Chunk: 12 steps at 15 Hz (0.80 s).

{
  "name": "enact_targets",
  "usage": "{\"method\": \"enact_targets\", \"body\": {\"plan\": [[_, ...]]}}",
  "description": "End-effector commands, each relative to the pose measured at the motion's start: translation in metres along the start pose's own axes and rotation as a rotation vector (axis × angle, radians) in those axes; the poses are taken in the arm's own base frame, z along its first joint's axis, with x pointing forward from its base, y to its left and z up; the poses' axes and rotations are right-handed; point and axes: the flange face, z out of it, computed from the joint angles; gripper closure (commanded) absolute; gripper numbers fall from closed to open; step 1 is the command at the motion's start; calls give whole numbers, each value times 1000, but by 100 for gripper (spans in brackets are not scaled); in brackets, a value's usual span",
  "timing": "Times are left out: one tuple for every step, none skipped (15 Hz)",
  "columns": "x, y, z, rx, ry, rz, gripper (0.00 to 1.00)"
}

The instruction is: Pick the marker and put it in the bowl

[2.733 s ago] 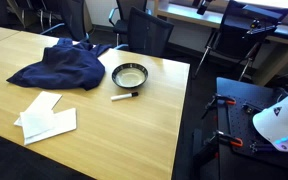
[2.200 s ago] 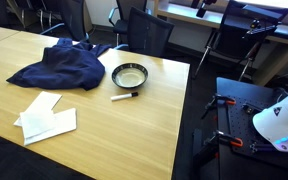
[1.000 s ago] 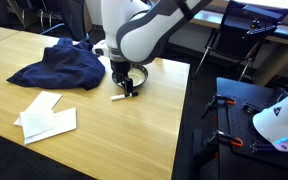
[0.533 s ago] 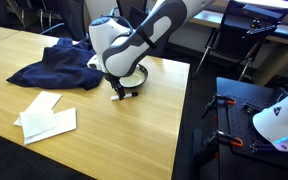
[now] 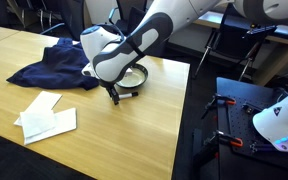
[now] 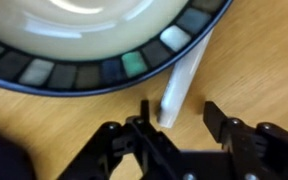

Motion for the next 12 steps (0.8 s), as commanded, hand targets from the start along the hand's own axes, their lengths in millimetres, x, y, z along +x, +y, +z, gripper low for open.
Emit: {"method": "enact_targets", "body": {"plan": [[4,8,-1,18,-15,15,71],[5,10,-1,17,-19,23,77],[5,10,0,18,-18,27,84],[6,11,0,19,-17,29,93],[8,9,-2,19,-16,33,99],[11,6,-5,29,-12,40,99],[16,0,-11,48,5,43,95],[21,-6,-16,68,27,44,95],[31,-16,-26,92,60,43,95],[40,-23,-36,103,90,45,95],[48,-30,-51,124,132,54,95],[54,-33,-66,130,163,65,95]]}}
